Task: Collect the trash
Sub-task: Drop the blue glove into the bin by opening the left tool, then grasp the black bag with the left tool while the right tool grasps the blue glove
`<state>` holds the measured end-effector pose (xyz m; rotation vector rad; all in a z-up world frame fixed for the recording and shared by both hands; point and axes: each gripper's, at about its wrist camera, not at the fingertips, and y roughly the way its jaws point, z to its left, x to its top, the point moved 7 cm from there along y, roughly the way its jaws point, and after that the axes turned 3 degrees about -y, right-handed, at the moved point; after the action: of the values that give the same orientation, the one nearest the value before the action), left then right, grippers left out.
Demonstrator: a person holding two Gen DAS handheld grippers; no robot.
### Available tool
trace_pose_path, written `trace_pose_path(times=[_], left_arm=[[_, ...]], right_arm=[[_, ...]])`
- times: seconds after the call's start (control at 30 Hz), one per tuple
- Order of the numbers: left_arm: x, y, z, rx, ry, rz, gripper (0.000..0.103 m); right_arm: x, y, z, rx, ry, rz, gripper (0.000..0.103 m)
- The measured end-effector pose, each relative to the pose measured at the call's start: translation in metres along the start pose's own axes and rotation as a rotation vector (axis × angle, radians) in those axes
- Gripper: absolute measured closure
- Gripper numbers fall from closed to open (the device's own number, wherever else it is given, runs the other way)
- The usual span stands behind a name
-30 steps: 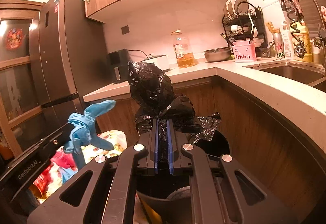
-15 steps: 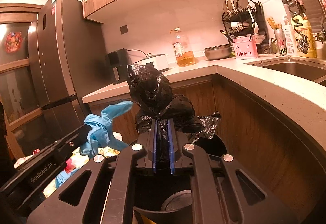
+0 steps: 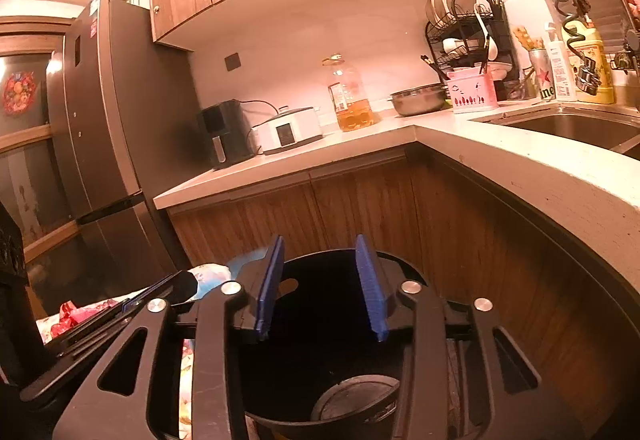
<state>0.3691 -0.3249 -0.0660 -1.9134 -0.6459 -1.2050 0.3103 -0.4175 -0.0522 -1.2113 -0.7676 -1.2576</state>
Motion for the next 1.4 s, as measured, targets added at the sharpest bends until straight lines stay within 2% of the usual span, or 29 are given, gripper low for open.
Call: trace_pose_path(times=[0.03, 0.07, 0.13, 0.33, 0.53, 0.67, 0.77, 1.17, 1.4], left_arm=[[-0.001, 0.0, 0.002, 0.006, -0.006, 0.003, 0.062], [-0.001, -0.001, 0.005, 0.012, -0.015, 0.001, 0.058], [-0.002, -0.005, 0.009, 0.028, -0.026, -0.008, 0.044], [-0.004, -0.029, 0.024, 0.111, -0.027, -0.034, 0.031], [-0.008, -0.054, 0.036, 0.208, -0.001, -0.044, 0.026], [-0.014, -0.08, 0.05, 0.263, -0.018, -0.056, 0.022], [-0.018, -0.1, 0.062, 0.306, -0.03, -0.07, 0.021], [-0.038, -0.177, 0.116, 0.468, -0.088, -0.118, 0.02], [-0.061, -0.227, 0.157, 0.604, -0.116, -0.144, 0.02]], right_arm=[[0.0, -0.001, 0.0, -0.002, 0.001, 0.0, 0.055], [-0.001, -0.002, 0.0, -0.003, -0.001, -0.001, 0.054], [-0.002, -0.003, 0.001, -0.007, -0.005, 0.001, 0.052], [-0.008, -0.011, 0.01, -0.009, -0.025, 0.006, 0.041], [-0.012, -0.02, 0.018, -0.01, -0.033, 0.015, 0.028], [-0.017, -0.028, 0.024, -0.012, -0.036, 0.022, 0.02], [-0.02, -0.034, 0.029, -0.011, -0.037, 0.023, 0.018], [-0.033, -0.061, 0.071, 0.015, -0.081, 0.006, 0.017], [-0.048, -0.072, 0.099, 0.07, -0.09, 0.014, 0.017]])
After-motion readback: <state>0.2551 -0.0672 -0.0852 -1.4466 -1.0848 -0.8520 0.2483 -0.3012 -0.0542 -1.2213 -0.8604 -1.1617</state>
